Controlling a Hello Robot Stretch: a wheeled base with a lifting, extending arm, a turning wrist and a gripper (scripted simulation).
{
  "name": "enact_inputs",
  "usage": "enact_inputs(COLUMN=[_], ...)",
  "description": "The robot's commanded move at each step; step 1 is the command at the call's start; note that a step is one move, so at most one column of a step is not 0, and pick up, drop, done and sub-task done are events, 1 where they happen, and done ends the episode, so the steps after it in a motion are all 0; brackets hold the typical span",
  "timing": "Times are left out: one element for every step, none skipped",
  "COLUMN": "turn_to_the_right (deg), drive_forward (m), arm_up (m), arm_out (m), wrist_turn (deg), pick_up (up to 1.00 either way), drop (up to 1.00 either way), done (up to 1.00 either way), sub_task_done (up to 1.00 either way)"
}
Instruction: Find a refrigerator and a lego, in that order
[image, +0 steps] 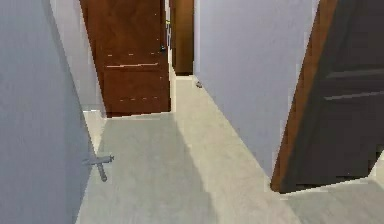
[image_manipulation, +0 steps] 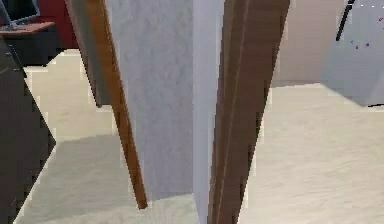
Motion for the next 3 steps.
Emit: enact_inputs(turn_to_the_right=[0.0, 0.0, 3.0], drive_forward=[1.00, 1.00, 0.00], arm_up=[0.00, 0.00, 0.00], arm_out=[0.00, 0.00, 0.00], wrist_turn=[0.0, 0.0, 0.0], pick_up=[0.00, 0.00, 0.00], drop=[0.00, 0.00, 0.00], done=[0.00, 0.00, 0.00], sub_task_done=[0.00, 0.00, 0.00])
